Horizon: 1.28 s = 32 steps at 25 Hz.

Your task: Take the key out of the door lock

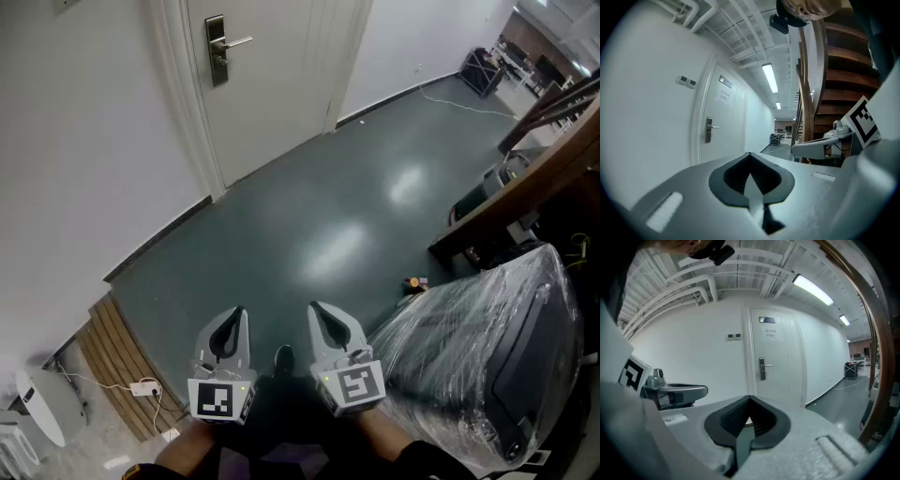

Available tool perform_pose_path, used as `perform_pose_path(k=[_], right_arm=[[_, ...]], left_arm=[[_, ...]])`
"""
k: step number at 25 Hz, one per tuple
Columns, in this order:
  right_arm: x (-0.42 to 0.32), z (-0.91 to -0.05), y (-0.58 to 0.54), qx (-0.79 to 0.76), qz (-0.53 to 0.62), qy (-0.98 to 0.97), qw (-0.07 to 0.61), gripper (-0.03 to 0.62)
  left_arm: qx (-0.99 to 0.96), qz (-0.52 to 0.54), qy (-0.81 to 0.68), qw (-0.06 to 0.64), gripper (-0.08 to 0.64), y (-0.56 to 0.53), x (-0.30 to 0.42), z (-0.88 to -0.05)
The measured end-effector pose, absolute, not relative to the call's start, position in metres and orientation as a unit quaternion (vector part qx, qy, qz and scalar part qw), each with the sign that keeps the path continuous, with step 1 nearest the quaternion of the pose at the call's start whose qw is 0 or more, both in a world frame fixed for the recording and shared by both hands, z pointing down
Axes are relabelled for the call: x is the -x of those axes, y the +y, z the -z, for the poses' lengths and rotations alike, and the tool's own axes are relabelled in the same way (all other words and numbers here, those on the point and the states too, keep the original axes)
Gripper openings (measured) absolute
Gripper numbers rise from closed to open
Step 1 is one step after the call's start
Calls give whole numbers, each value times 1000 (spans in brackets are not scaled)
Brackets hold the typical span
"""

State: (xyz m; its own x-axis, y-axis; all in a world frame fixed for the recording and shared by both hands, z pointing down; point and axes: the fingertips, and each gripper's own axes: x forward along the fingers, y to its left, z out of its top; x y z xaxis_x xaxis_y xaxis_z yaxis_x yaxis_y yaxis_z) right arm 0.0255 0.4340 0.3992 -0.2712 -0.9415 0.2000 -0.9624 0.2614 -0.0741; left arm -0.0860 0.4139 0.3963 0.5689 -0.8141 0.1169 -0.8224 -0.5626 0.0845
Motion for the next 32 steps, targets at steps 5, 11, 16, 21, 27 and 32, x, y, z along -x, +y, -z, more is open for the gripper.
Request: perform_pose_path(k=[5, 11, 16, 21, 27, 32], right_arm=[[-28, -400, 433, -603, -92, -790, 63, -9], [-30, -408, 435, -596, -104, -794, 64, -8], [-29, -406, 435, -592, -94, -798, 59, -8], [-35, -401, 430, -604, -96, -789, 53, -8], [-40, -398, 421, -613, -106, -781, 59, -8], [-45, -402, 399, -622, -108, -772, 69, -8]], left_arm=[[-884, -29, -464, 60, 15, 415, 85, -392], [-880, -28, -469, 60, 15, 416, 85, -391], [-879, -26, -473, 57, 15, 416, 85, -390], [-881, -28, -469, 54, 15, 414, 84, -388], [-881, -24, -469, 58, 15, 403, 82, -386], [-881, -26, -468, 66, 15, 382, 83, -393]])
